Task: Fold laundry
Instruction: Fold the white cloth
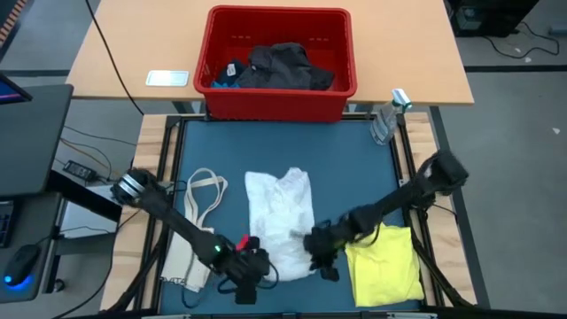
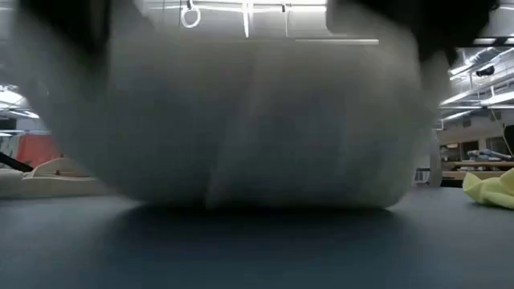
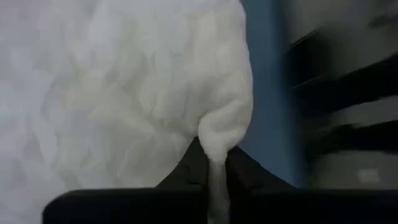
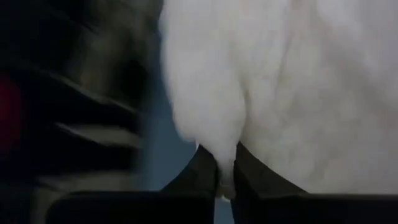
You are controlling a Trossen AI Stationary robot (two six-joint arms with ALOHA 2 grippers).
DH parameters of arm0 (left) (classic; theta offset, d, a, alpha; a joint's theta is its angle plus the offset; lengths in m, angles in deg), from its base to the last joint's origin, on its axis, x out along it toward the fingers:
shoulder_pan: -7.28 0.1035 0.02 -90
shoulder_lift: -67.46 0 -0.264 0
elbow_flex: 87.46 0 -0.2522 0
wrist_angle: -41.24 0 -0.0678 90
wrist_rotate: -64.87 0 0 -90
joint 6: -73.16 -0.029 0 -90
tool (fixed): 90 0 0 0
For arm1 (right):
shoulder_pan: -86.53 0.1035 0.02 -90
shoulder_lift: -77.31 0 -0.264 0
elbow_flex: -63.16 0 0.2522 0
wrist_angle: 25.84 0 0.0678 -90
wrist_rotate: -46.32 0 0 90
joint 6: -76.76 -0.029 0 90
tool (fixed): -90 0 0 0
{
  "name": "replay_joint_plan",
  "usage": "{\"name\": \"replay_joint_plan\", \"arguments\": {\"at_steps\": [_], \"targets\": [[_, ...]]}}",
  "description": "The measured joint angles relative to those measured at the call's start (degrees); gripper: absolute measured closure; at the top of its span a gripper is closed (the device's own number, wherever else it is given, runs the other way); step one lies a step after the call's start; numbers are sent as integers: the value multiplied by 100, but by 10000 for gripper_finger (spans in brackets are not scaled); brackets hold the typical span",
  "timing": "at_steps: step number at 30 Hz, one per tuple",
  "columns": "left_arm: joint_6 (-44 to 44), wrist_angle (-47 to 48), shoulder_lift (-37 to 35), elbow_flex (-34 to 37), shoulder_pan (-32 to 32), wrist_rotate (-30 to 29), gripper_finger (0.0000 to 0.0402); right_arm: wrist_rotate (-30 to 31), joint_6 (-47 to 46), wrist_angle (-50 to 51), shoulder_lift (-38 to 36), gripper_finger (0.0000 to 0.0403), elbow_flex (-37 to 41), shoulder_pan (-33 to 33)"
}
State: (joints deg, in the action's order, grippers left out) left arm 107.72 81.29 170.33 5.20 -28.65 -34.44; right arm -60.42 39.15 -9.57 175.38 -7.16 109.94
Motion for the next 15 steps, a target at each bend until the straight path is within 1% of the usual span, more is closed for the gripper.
{"name": "replay_joint_plan", "arguments": {"at_steps": [2, 4, 8, 10, 12, 15], "targets": [[63, 498, -359, -146, 196, 280, 376, -518, -118, 32, -350, 380, -9, -330], [150, 969, -641, -197, 481, 451, 377, -829, -104, 239, -606, 386, 8, -701], [284, 1657, -1236, -125, 1285, 548, 386, -1303, 45, 558, -988, 386, 2, -1607], [214, 1971, -1360, 63, 1809, 566, 387, -1400, 265, 807, -1013, 386, 0, -2103], [-20, 2040, -1357, 287, 2376, 704, 387, -1492, 462, 1097, -991, 386, 6, -2637], [-633, 1761, -1349, 614, 3237, 1243, 387, -1706, 770, 1456, -905, 386, -2, -3414]]}}
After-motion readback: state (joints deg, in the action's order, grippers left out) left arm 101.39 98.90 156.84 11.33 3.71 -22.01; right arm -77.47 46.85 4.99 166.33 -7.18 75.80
